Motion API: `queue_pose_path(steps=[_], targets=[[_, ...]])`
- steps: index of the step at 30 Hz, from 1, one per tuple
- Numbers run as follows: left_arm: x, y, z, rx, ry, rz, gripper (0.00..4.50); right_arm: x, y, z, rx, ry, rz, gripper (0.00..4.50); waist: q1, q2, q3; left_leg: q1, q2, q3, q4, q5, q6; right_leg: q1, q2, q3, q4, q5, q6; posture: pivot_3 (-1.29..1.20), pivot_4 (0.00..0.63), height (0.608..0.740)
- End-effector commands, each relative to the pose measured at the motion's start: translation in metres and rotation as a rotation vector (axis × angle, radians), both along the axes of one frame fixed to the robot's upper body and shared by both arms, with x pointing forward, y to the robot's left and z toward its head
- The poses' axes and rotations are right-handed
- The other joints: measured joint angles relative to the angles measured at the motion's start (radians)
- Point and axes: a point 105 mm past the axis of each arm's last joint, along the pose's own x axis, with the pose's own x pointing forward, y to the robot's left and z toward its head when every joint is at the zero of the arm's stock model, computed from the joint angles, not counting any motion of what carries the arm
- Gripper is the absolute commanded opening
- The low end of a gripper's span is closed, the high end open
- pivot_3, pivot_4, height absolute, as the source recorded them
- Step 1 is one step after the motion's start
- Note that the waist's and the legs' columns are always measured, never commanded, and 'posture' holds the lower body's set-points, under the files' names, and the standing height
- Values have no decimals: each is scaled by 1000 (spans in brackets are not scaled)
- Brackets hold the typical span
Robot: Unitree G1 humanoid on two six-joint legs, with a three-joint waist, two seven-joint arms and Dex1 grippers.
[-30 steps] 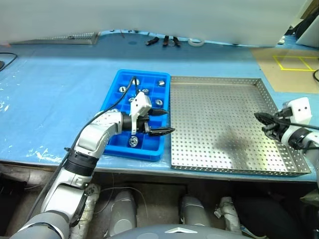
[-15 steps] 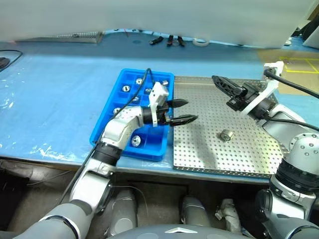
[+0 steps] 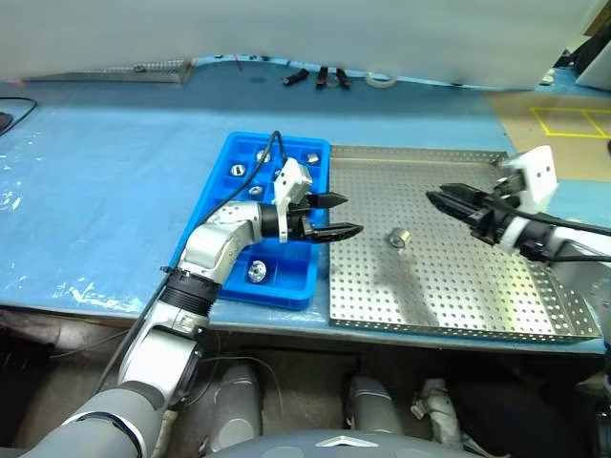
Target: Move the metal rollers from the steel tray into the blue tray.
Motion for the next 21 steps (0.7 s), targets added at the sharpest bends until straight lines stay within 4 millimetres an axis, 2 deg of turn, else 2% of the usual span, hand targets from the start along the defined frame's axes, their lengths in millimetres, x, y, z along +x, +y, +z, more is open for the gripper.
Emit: queue_pose_path(steps=[1,4,9,15,18,21], targets=[[5,6,21,-40,-51,34,4052,13,19,-21,-39,1,37,2580,-5,0,0,0,0,0,1,0,0,0,0,0,0,0,0,-246,150,740],[2,7,21,-37,-51,40,4052,31,26,-40,-54,11,11,2580,-4,0,0,-2,0,0,1,0,1,-1,0,0,0,0,-1,-220,150,740],[0,12,18,-31,-31,69,4052,52,44,-50,8,9,11,2580,-2,0,0,-10,0,0,3,0,2,-9,0,0,2,1,-2,-195,150,740],[-8,14,13,-8,-21,69,4052,61,56,-78,-22,49,6,2580,1,0,0,-12,0,0,5,-1,3,-10,0,-1,2,1,-2,-182,150,740],[-4,14,13,-8,-12,85,4052,62,67,-97,-14,84,0,2580,-1,0,0,-12,0,0,6,-1,3,-9,0,-1,3,2,-4,-187,150,740],[-2,12,11,6,-8,90,4052,65,78,-103,-2,78,-5,2580,-4,0,0,-10,1,0,7,-1,2,-8,0,-1,4,2,-4,-196,150,740]])
